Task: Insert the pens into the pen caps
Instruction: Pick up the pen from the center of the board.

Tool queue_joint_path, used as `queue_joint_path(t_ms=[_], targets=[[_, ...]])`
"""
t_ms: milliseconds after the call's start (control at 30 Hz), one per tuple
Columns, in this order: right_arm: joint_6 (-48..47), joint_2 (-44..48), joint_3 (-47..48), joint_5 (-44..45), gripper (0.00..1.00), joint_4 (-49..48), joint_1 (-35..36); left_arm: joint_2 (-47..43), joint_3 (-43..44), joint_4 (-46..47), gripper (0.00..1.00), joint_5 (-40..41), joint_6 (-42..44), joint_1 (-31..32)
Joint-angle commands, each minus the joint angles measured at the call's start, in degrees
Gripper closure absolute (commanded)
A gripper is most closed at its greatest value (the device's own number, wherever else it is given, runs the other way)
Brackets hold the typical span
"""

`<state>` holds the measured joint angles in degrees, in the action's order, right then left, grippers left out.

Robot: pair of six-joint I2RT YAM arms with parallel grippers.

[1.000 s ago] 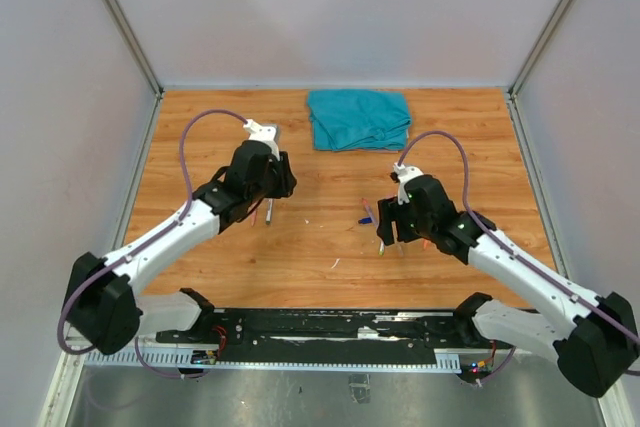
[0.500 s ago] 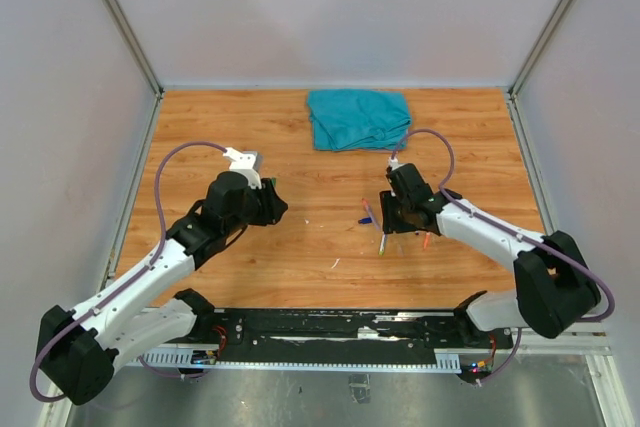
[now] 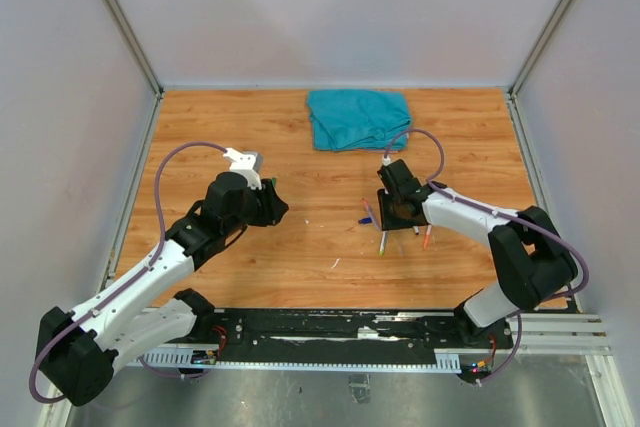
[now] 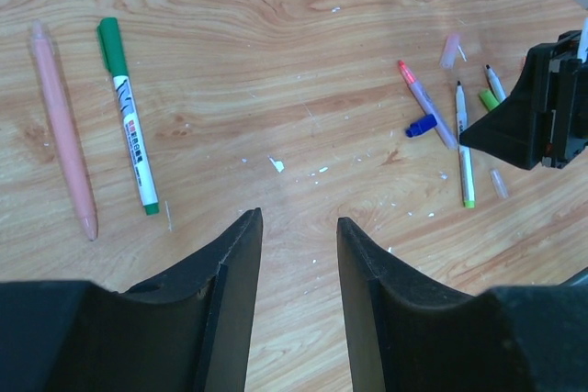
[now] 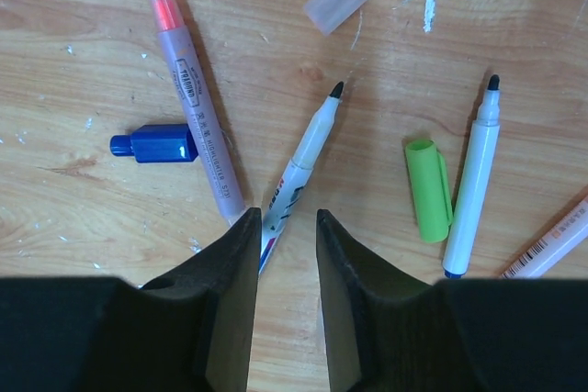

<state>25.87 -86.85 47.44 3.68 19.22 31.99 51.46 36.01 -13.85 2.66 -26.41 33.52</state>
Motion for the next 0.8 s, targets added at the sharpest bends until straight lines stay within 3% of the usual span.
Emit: queue_joint_path(t_ms=[0, 167, 433, 767], targets=[[0.44, -1.78, 1.77, 1.49, 0.69, 0.44, -0.8, 0.06, 0.33, 0.75, 0.57, -1.35, -0.21, 0.17], [0.21, -4.04, 2.15, 1.51, 0.72, 1.11, -0.84, 1.01, 0.85, 0.99, 0.57, -1.82, -0.22, 0.14], [0.36, -3.6, 1.41, 0.89, 0.89, 1.17, -0.79, 2.39, 1.52, 2.46, 0.57, -3.63, -0.64, 0.14], [1.86, 12.24, -1.81, 0.91, 0.99, -0.59, -1.14, 0.42, -1.24, 9.44, 0.52, -9.9, -3.44, 0.28]])
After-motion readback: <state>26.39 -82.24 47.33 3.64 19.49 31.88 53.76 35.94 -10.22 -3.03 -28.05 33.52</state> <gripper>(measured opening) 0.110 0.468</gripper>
